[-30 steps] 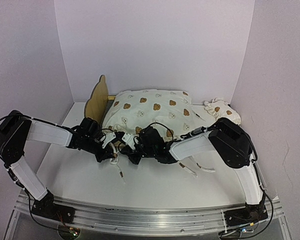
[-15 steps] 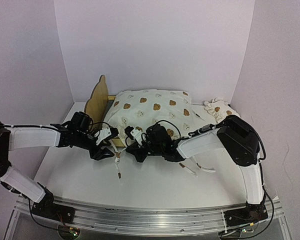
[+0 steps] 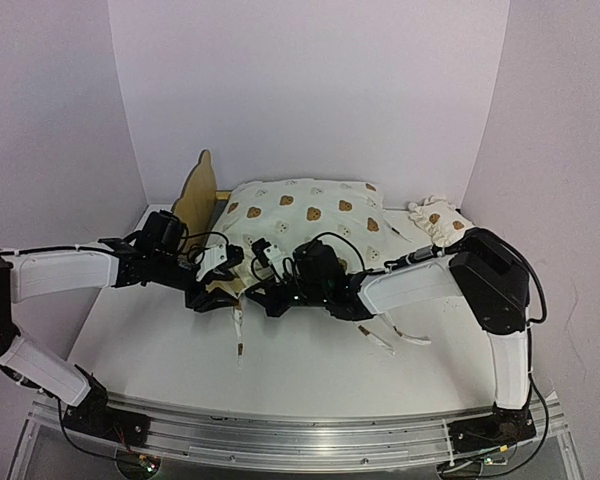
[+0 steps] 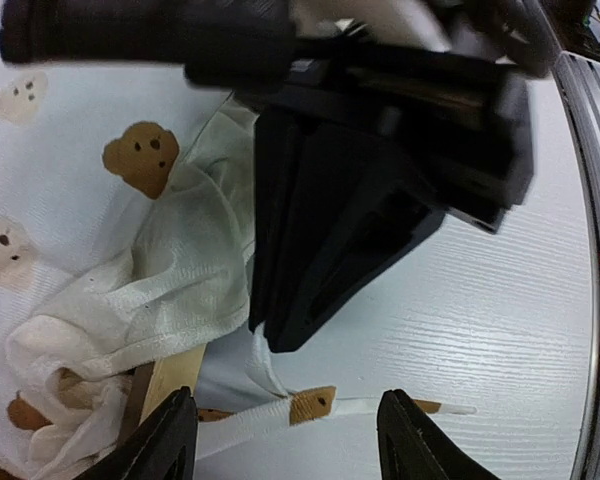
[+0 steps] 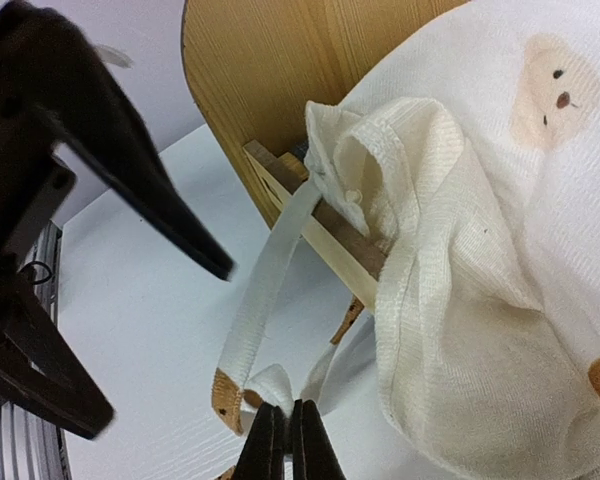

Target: Set up the pet bed

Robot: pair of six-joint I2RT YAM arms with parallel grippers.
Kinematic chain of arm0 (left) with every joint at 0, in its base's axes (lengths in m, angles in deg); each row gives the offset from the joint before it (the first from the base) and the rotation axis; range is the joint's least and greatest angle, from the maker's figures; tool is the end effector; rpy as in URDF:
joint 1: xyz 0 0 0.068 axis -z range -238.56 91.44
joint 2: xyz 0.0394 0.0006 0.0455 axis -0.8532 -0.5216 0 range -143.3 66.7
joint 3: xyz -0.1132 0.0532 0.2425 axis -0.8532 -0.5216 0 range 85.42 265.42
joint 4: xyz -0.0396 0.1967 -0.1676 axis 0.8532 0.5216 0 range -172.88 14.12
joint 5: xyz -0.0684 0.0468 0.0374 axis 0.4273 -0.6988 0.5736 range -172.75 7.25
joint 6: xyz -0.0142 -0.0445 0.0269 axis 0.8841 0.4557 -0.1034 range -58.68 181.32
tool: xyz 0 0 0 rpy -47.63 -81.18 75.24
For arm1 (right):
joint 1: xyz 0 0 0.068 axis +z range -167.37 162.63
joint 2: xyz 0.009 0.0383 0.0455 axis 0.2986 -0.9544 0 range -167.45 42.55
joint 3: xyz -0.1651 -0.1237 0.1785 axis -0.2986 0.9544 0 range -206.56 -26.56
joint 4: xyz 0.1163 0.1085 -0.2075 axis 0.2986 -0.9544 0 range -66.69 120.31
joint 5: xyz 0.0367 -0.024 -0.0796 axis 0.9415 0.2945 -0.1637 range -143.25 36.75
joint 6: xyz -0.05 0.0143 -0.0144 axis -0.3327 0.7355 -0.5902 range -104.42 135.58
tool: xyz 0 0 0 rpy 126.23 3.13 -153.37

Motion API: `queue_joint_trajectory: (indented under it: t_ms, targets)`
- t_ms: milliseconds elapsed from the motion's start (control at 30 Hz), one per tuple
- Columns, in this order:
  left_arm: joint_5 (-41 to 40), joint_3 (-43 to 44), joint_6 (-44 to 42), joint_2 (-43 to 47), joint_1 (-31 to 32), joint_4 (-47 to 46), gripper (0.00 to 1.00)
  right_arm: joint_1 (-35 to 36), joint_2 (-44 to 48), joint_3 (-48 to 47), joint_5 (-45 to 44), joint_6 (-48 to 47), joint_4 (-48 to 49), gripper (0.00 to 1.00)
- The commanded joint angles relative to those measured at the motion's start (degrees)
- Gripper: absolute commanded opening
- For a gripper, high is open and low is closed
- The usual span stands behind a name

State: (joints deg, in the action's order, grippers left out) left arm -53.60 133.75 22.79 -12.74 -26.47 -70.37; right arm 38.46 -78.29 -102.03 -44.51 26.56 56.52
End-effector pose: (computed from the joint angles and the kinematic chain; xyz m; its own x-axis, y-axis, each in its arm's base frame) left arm 0.2352 -0.1680 0.2254 0.0180 0.6309 -0.7757 0.9607 0.2039 0.1881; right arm 0.2612 0.3947 0.1721 -0.3522 -0.1835 -0.9178 -0.8469 0.4800 0.2290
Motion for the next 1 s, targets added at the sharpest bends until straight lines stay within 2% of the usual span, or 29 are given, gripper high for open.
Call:
queue_joint_trajectory:
  t_ms: [0,267,400,533,667,767,900,967]
  targets:
    - [-3.0,7.3,7.5,-7.2,0.3,-1.5,0.60,1.0,5.2,0.9,-0.9,1.2,1.3,0.00]
    - [-3.7,6.7,5.5,-8.3,0.3,-3.6,0.28,1.2,6.1,1.4,-1.4,1.3,1.3,0.00]
    - [-1.2,6.9,5.5,-8.4,0.3,-2.8,0.24,1.3,5.8,1.1,-1.5,1.9,1.2,0.00]
    - [0.6,6.7,6.0,-8.2,0.5,-2.5,0.16,1.3,5.1,0.9,-1.8,2.6,1.3,0.00]
    - [1.9,6.4,6.1,-7.8,0.5,-2.4,0.01,1.3,4.4,0.7,-2.3,3.5,1.3,0.00]
    - [0.4,5.9,7.1,-7.7,0.5,-3.4,0.00,1.2,4.5,0.9,-3.3,4.6,1.3,0.01]
    - [-2.6,5.6,9.2,-7.2,0.4,-4.7,0.00,1.6,7.0,6.1,-13.4,10.9,1.1,0.34]
    - [-2.5,5.3,9.6,-6.9,0.4,-5.2,0.00,3.1,7.4,9.2,-19.1,14.8,1.0,0.43]
